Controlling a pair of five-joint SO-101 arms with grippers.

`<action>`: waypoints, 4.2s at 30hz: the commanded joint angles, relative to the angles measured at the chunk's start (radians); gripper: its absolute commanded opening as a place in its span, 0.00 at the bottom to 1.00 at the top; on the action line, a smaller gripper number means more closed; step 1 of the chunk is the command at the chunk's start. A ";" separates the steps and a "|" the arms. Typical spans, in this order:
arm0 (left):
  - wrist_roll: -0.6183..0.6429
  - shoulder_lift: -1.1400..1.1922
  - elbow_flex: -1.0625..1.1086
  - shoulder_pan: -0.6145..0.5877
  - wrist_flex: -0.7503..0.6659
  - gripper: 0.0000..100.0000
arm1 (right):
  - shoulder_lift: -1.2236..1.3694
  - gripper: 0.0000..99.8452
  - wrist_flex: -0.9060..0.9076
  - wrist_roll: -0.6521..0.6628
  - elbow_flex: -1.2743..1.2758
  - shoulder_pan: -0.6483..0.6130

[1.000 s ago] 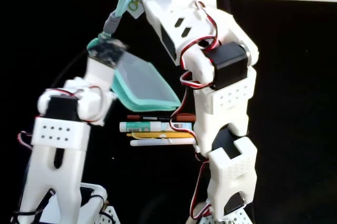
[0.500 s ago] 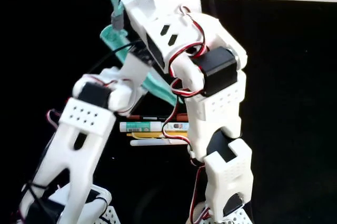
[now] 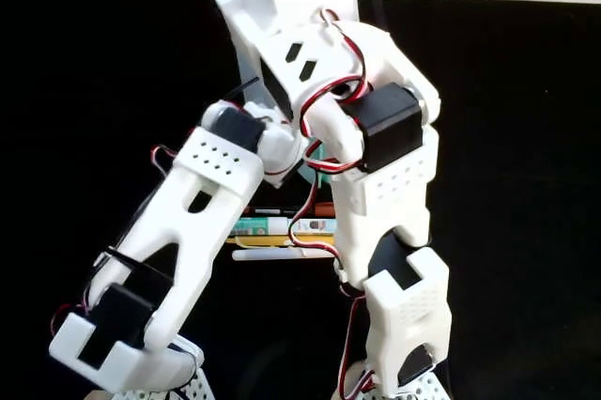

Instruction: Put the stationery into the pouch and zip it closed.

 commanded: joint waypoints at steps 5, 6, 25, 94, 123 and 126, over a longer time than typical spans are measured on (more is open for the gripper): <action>0.008 0.007 -0.059 0.015 -0.012 0.03 | -0.028 0.01 -0.038 0.023 -0.012 -0.074; 0.008 0.007 -0.059 0.015 -0.012 0.03 | -0.039 0.01 -0.038 0.031 -0.012 -0.081; 0.049 0.010 -0.051 0.097 -0.034 0.03 | -0.153 0.01 -0.035 0.034 -0.002 -0.096; 0.008 -0.831 0.073 -0.328 0.555 0.12 | -0.067 0.01 0.019 -0.017 -0.002 0.027; 0.393 -0.314 -0.691 -0.282 0.577 0.14 | -0.065 0.01 0.021 -0.051 -0.002 0.030; 0.394 -0.312 -0.710 -0.283 0.577 0.20 | -0.065 0.01 0.021 -0.051 -0.002 0.030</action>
